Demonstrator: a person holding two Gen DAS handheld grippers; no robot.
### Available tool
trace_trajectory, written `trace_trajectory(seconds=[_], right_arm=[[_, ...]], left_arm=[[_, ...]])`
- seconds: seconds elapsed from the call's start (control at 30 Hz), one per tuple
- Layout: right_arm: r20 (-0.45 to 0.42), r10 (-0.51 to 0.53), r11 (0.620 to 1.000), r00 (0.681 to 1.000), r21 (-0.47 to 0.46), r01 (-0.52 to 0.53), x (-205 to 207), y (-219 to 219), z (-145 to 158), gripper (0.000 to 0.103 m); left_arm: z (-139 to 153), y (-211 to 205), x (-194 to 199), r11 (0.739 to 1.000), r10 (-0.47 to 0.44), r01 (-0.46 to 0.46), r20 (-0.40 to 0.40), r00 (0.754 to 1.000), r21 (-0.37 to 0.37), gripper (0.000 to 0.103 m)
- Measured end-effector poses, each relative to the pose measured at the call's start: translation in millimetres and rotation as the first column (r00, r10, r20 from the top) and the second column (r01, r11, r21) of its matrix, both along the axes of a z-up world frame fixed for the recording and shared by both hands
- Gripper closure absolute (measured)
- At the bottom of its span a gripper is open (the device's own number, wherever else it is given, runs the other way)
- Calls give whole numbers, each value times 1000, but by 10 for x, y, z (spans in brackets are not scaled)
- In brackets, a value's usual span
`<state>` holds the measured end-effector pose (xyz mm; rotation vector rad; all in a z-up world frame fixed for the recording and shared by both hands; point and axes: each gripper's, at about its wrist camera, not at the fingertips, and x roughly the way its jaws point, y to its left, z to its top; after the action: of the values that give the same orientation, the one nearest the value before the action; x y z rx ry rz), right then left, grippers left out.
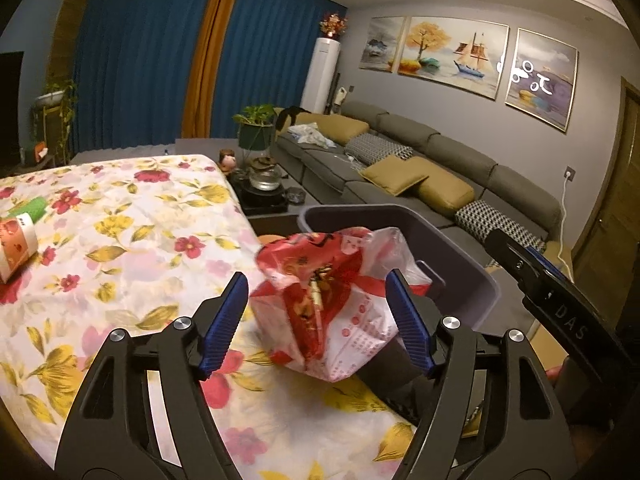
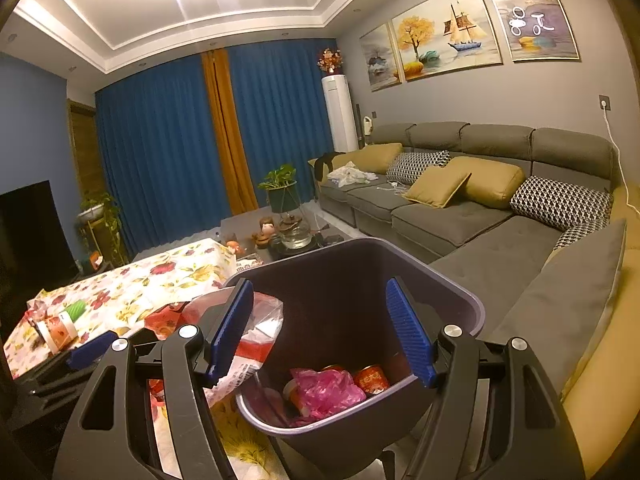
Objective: Collect trash
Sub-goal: 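Open the left gripper to drop the snack bag into the bin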
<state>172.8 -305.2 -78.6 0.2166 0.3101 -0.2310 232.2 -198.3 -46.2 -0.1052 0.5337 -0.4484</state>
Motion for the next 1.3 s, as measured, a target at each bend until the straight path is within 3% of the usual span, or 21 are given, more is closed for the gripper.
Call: trace_trajectory(seconds=[0.2, 0.43, 0.5, 0.57, 0.67, 0.77, 1.2, 1.3], right_arm=[[-4, 17, 1000, 1000, -10, -17, 3, 45, -14, 35], [-6, 23, 1000, 1000, -18, -24, -5, 73, -26, 35], [-8, 23, 999, 1000, -25, -24, -3, 87, -23, 35], [-8, 24, 999, 1000, -27, -25, -7, 95, -24, 35], [-10, 24, 999, 1000, -25, -25, -6, 92, -25, 35], [-11, 23, 999, 1000, -24, -23, -12, 84, -23, 35], [26, -12, 999, 1000, -33, 13, -95, 59, 61, 35], [29, -18, 999, 999, -36, 19, -108, 59, 71, 35]], left_arm=[[-66, 121, 37, 999, 45, -44, -26, 999, 27, 33], [-255, 96, 150, 1000, -5, 7, -100, 995, 24, 36], [-293, 50, 167, 999, -25, 30, -112, 993, 36, 47], [-327, 18, 183, 998, -43, 48, -125, 991, 38, 69], [-359, -13, 200, 997, -61, 67, -141, 988, 33, 93], [-356, -17, 193, 997, -59, 64, -131, 990, 34, 98], [16, -278, 48, 992, -128, 127, -32, 991, -22, 98], [6, -394, 24, 987, -162, 162, -14, 987, 7, 87]])
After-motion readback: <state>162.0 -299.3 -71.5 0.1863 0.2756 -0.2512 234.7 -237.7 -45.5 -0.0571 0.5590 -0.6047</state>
